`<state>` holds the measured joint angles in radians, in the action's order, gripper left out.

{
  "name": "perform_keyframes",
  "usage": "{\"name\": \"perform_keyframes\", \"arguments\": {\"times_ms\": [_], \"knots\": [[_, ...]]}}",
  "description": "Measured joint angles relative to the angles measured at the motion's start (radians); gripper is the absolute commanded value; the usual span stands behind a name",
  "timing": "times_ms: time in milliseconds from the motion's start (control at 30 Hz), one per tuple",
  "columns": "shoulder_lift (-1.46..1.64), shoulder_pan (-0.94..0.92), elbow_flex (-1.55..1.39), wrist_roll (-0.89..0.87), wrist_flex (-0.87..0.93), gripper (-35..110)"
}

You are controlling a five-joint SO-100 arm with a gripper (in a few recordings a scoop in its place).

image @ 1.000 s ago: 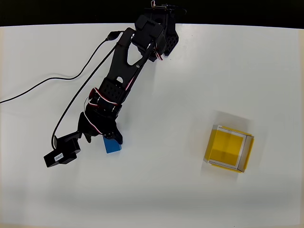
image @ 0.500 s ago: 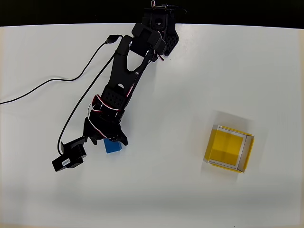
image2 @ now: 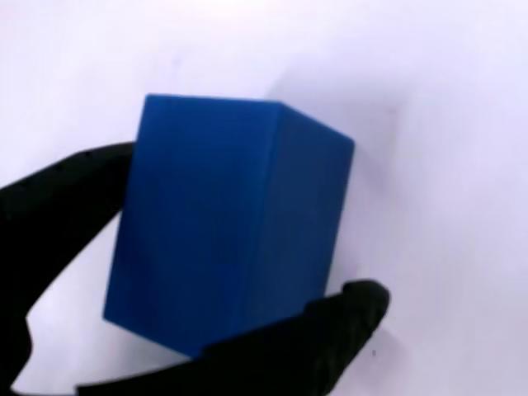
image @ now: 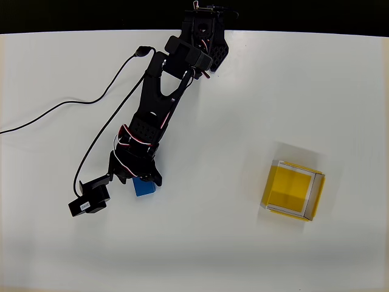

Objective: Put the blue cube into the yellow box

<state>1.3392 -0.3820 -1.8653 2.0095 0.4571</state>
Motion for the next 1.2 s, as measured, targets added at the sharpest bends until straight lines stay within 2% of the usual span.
{"name": "perform_keyframes", "arguments": {"times_ms": [267, 667, 1200], "knots": [[0.0, 0.035, -0.077, -0.012, -0.149, 21], [0.086, 0.104, -0.224, -0.121, -0.25, 19], [0.58, 0.426, -0.345, -0.276, -0.295, 20]]}}
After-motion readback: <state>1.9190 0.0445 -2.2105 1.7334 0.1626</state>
